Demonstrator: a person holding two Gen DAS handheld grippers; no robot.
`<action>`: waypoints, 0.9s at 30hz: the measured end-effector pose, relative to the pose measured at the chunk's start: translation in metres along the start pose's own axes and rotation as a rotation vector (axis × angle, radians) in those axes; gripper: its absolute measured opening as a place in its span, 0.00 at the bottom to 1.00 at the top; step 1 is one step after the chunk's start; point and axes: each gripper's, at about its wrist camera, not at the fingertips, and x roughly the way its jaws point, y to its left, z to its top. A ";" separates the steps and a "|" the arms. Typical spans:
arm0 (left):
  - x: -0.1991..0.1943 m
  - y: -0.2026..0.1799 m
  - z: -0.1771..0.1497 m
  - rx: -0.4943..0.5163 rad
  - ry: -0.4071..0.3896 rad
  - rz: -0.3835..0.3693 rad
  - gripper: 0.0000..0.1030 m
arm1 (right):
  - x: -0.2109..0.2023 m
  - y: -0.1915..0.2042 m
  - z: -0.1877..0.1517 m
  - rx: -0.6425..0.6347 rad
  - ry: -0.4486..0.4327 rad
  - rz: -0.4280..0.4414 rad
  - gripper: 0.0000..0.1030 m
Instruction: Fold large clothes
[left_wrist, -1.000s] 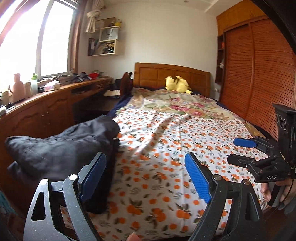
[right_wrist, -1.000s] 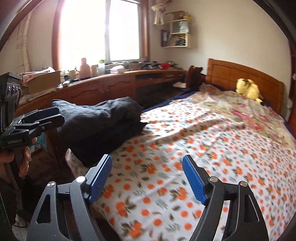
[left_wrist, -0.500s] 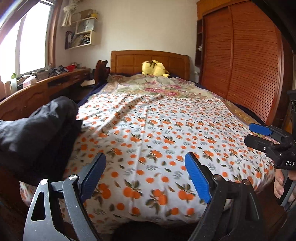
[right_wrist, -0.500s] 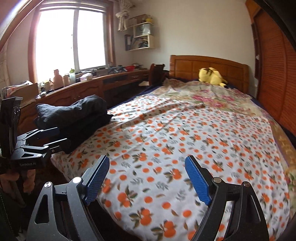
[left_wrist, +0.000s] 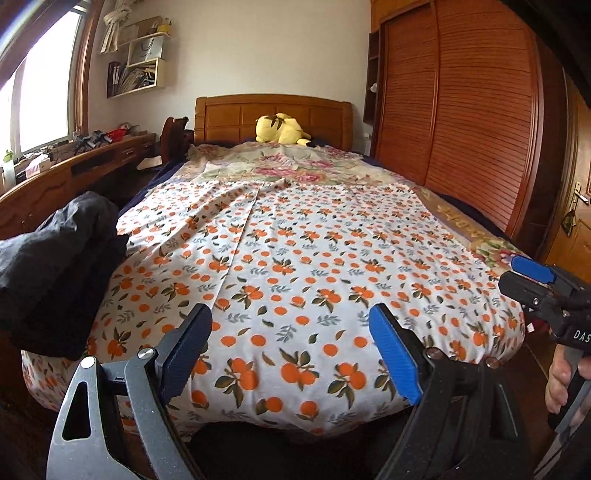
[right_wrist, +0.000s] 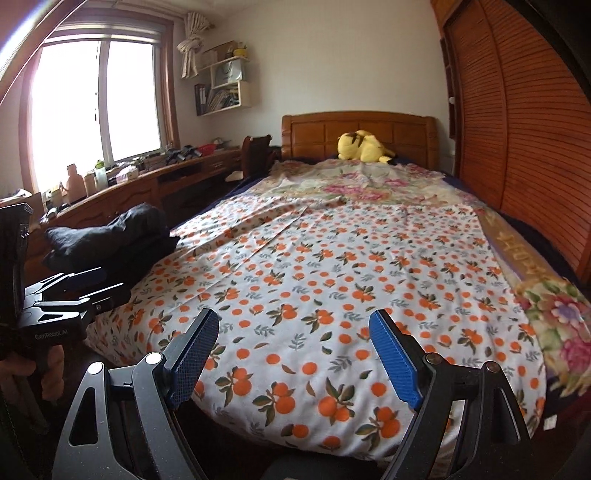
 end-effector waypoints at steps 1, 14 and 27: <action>-0.004 -0.003 0.003 0.003 -0.010 -0.001 0.85 | -0.009 0.003 0.004 0.005 -0.018 -0.005 0.82; -0.053 -0.017 0.031 0.007 -0.128 -0.020 0.85 | -0.113 0.024 0.006 0.058 -0.181 -0.082 0.82; -0.054 -0.014 0.028 0.011 -0.122 -0.013 0.85 | -0.102 0.027 0.001 0.053 -0.167 -0.075 0.82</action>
